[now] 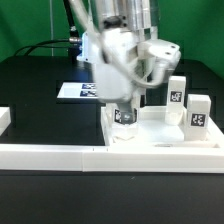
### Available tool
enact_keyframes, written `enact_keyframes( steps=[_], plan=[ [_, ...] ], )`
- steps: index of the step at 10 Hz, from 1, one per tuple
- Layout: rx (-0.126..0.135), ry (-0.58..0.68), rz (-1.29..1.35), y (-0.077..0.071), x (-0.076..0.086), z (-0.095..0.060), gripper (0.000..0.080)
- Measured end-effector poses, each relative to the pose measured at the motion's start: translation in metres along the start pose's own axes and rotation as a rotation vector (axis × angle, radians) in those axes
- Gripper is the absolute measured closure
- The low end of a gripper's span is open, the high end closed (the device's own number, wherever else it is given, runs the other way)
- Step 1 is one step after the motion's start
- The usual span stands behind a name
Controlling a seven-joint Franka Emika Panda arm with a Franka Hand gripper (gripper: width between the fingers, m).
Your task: Assemble square table
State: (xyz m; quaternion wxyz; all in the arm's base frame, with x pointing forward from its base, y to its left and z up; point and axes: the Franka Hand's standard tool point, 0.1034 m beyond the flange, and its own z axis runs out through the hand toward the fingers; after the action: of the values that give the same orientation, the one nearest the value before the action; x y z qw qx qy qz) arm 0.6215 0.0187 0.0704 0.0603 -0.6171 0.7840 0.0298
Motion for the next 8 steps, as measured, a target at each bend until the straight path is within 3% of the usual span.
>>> enact_keyframes(
  steps=[1, 2, 5, 6, 8],
  plan=[
    [0.001, 0.008, -0.073, 0.0009, -0.0015, 0.0006, 0.0212],
    [0.0, 0.009, -0.156, 0.0011, -0.001, 0.0011, 0.0161],
    [-0.002, 0.011, -0.372, 0.0008, 0.0006, 0.0012, 0.0151],
    [-0.02, 0.048, -0.614, -0.0027, 0.0041, -0.0028, 0.015],
    [-0.02, 0.086, -0.924, -0.0065, 0.0027, -0.0031, 0.015]
  ],
)
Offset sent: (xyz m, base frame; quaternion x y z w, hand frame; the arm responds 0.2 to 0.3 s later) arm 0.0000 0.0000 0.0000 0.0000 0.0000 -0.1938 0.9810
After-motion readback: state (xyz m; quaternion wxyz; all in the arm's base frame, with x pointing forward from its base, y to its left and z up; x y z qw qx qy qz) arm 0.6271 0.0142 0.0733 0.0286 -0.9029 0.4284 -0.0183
